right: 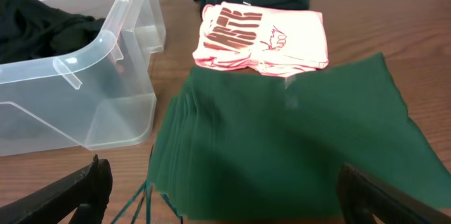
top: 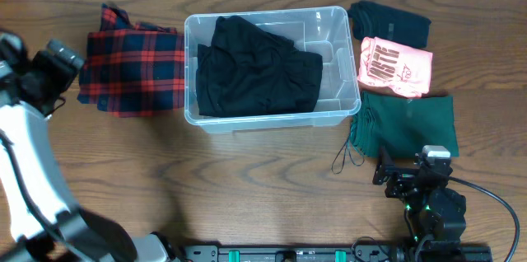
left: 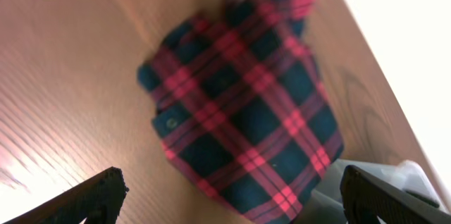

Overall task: Pack container
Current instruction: 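Move the left gripper to the plaid shirt and grasp it, then lift the plaid shirt and place it into the bin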

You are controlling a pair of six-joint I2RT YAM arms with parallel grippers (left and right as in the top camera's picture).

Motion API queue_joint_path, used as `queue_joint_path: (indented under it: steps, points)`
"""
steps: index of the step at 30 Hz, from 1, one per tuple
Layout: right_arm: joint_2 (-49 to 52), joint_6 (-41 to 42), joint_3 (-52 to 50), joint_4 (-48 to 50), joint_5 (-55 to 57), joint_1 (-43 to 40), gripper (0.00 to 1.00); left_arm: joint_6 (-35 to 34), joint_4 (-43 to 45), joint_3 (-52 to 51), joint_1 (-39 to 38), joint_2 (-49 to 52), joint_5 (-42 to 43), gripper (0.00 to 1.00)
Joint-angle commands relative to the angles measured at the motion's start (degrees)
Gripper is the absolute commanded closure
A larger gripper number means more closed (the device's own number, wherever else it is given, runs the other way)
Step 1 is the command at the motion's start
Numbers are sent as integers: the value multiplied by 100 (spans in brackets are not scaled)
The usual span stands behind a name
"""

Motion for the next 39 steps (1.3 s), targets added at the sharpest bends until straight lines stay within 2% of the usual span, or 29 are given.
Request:
queue_joint_path:
  steps: [1, 7, 13, 26, 35, 38, 39]
  points:
    - [-31, 59, -11, -11, 0, 37, 1, -238, -94, -50, 492, 717, 1154, 2]
    - [-31, 59, -11, -11, 0, 37, 1, 264, -142, -68, 822, 1598, 1447, 2]
    - [-31, 59, -11, -11, 0, 37, 1, 732, 245, -140, 879, 2238, 1757, 2]
    - [-31, 59, -11, -11, 0, 37, 1, 732, 1290, -142, 758, 3287, 2511, 2]
    - [-31, 59, -11, -11, 0, 37, 1, 686, 1792, -142, -9, 3495, 2509, 2]
    - [-31, 59, -11, -11, 0, 37, 1, 452, 1991, -142, -227, 3495, 2487, 0]
    - [-31, 59, -11, -11, 0, 37, 1, 376, 2059, -140, -278, 3495, 2446, 7]
